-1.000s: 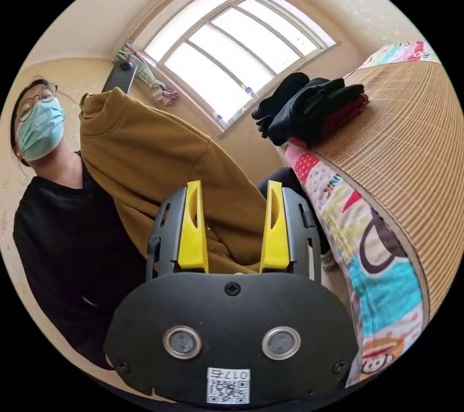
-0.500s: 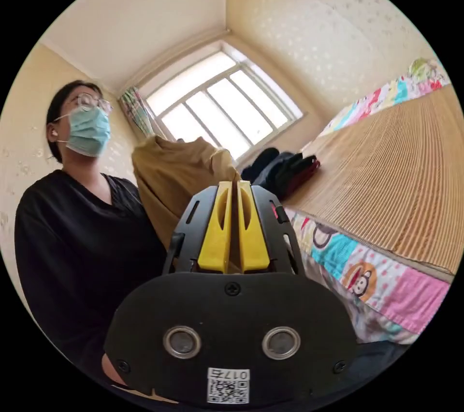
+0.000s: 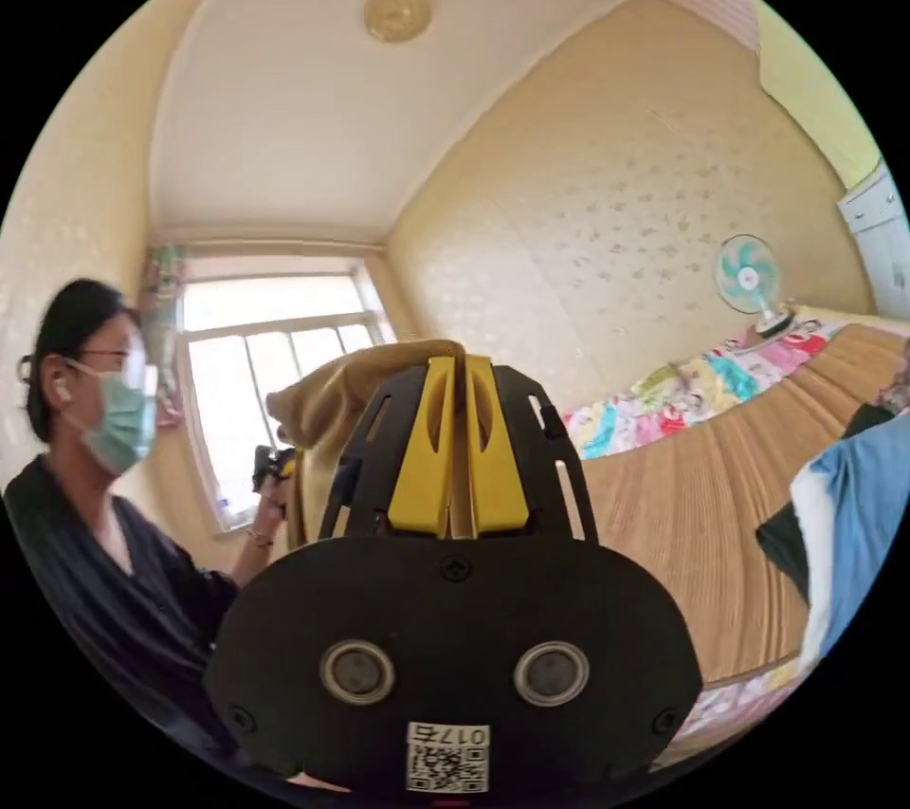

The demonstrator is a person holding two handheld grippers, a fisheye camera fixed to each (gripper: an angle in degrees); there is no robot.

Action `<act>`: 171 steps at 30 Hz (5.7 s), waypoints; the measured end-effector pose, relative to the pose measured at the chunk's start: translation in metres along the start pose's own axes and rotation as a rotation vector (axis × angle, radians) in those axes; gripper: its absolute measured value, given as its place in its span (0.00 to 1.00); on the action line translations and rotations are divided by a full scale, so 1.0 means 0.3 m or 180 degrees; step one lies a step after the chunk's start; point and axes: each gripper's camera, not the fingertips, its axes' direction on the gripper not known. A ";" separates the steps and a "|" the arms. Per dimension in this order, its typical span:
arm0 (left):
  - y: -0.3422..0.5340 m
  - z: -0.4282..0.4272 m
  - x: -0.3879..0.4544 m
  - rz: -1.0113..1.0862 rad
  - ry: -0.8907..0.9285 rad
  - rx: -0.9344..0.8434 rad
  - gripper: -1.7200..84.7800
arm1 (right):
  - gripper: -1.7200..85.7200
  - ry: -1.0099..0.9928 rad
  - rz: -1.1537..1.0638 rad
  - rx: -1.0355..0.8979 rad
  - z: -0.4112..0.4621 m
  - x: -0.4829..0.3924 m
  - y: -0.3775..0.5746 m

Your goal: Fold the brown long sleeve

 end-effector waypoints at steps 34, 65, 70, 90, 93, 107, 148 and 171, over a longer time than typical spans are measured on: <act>1.065 0.353 -0.042 -0.0867 -0.1685 -0.1847 0.17 | 0.05 0.1584 0.0291 -0.2682 0.579 -0.009 1.163; 0.545 -0.582 -0.353 -0.2226 0.1569 0.0196 0.05 | 0.13 -0.2013 -0.1248 -0.1908 0.613 -0.880 0.981; 0.559 -0.745 -0.346 -0.1877 0.1301 0.0517 0.09 | 0.06 -0.1474 -0.2035 -0.2046 0.763 -0.863 0.727; 0.978 0.000 -0.370 -0.1758 -0.0538 -0.1852 0.11 | 0.14 0.1403 0.0021 -0.3204 0.565 0.412 0.974; 0.985 0.046 -0.342 -0.1550 -0.0673 -0.2075 0.06 | 0.13 0.1781 -0.0575 -0.3204 0.478 0.333 1.048; 1.197 -0.384 -0.159 -0.1392 -0.1697 -0.1262 0.10 | 0.12 0.0930 0.1638 -0.2295 0.067 0.507 1.026; 1.514 -0.268 -0.034 -0.1230 -0.1279 -0.1077 0.12 | 0.11 0.0229 -0.0784 -0.2743 1.292 -0.613 1.148; 0.883 0.563 -0.476 -0.0670 -0.1959 -0.2306 0.08 | 0.08 0.2152 -0.0262 -0.3125 1.505 -0.109 1.149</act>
